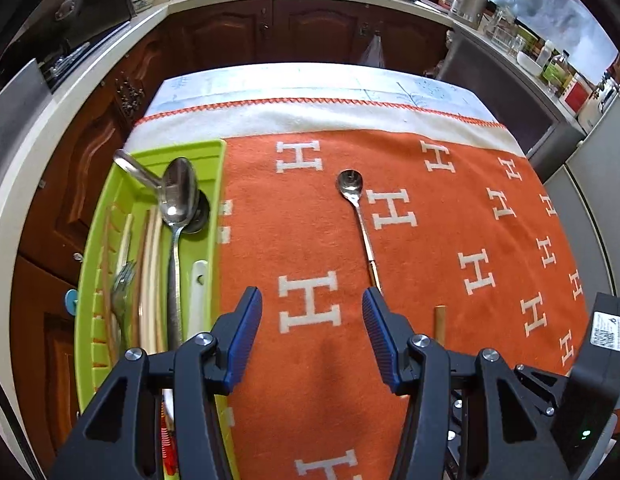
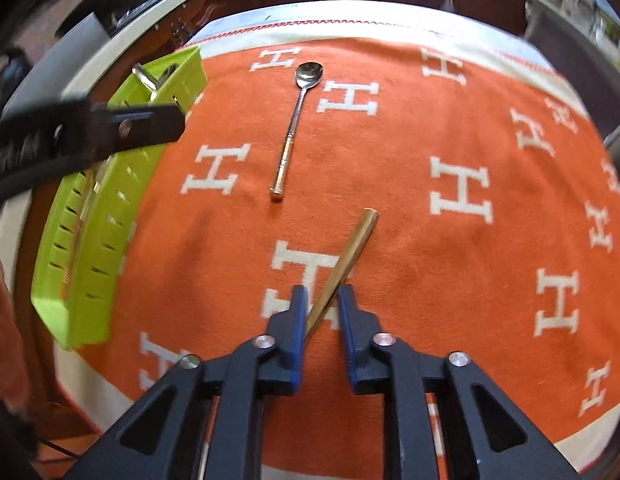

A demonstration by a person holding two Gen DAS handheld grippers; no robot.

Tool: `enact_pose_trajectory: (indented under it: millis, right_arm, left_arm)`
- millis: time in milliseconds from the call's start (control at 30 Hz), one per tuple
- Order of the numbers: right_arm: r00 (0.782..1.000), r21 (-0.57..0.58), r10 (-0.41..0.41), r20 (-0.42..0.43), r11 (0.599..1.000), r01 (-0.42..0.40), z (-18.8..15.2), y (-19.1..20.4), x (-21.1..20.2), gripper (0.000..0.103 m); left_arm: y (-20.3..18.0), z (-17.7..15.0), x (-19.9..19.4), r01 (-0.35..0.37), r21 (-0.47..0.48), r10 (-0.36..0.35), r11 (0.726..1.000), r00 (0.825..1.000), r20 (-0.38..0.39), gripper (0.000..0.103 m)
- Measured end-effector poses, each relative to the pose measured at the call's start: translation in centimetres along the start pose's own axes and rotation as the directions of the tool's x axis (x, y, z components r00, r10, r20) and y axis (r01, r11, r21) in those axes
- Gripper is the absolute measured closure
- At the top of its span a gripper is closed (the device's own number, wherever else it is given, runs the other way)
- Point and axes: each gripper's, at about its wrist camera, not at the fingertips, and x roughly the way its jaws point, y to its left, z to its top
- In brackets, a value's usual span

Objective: Organize utensils
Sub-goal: 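Grasp the small gold-handled spoon with left while right grasps the wooden chopstick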

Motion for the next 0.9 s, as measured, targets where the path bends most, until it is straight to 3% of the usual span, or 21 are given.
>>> enact_pose_trajectory:
  millis: [233,467,633,667,767,900]
  right_arm:
    - [0.997,0.166,0.077,-0.007,0.983,-0.075,0.5,-6.2,-0.8,0.096]
    - [0.995,0.242,0.095,0.024,0.965,-0.098,0.7,-10.2,-2.3,0.096]
    - [0.992,0.258,0.121,0.021,0.958,-0.122,0.6,-10.8,-2.2,0.096]
    - [0.992,0.264,0.126,0.020,0.956,-0.127,0.6,-10.9,-2.0,0.096]
    - [0.990,0.281,0.141,0.016,0.949,-0.140,0.4,-10.8,-1.4,0.096]
    - [0.988,0.294,0.155,0.012,0.944,-0.152,-0.1,-11.0,-1.0,0.096]
  left_arm:
    - [-2.6,1.3,3.7,0.052,0.029,-0.051,0.998,0.997,-0.057,0.052]
    - [-4.5,1.2,7.5,0.010,0.042,-0.005,0.999,0.990,-0.138,0.053]
    - [-5.3,1.1,7.8,-0.034,0.073,0.043,0.997,0.993,-0.114,0.053]
    - [-5.4,1.1,7.8,-0.040,0.070,0.048,0.997,0.993,-0.108,0.058]
    - [-5.2,1.1,7.6,-0.039,0.043,0.043,0.998,0.995,-0.088,0.097]
    - [-4.1,1.2,7.4,0.015,-0.027,-0.017,1.000,0.998,-0.062,0.099]
